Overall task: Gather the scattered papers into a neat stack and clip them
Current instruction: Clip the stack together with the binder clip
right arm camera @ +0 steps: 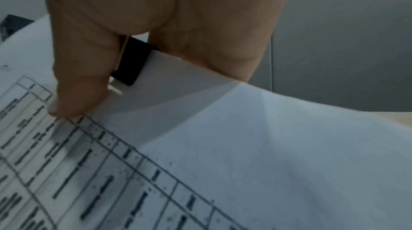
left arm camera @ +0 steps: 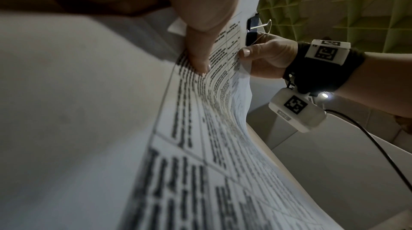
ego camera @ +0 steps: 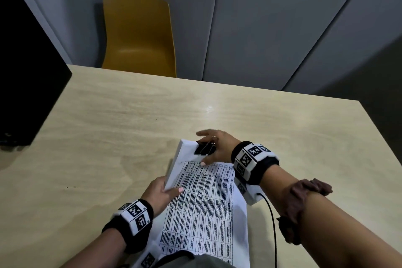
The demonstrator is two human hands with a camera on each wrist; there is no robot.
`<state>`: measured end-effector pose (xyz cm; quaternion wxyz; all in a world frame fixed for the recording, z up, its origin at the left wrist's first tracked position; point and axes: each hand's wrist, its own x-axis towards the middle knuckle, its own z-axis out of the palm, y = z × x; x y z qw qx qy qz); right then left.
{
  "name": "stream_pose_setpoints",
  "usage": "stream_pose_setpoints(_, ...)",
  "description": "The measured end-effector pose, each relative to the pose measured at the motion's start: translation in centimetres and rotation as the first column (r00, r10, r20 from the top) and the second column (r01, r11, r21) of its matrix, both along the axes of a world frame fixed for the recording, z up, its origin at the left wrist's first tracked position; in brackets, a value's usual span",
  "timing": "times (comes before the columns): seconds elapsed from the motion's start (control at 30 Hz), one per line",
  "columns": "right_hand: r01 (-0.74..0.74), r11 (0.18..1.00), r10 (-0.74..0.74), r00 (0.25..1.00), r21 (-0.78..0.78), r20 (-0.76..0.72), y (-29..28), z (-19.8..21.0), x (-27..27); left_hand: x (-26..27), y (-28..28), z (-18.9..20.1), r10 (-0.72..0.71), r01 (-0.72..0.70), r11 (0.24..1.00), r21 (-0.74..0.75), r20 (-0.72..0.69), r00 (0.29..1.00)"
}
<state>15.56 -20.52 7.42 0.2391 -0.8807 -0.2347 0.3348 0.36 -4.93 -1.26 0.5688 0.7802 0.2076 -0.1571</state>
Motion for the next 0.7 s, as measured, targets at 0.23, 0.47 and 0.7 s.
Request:
stream_pose_setpoints(0.23,-0.013,1.0,0.015,0.996,0.018,-0.088,-0.2,-0.4,0.0,0.0,-0.2,0.0,-0.01,0.011,1.0,-0.011,0.045,0.999)
stream_pose_setpoints(0.47,0.135,0.964,-0.077,0.967,0.23,-0.243,-1.9,1.4,1.1,0.2,0.6,-0.2,-0.02,0.023,0.996,-0.081,0.046,0.999)
stream_pose_setpoints(0.7,0.12,0.965,-0.032,0.937,0.233,-0.349,-3.5,1.7,0.9,0.4,0.6,-0.3,-0.03,0.032,0.996,-0.078,0.021,0.999)
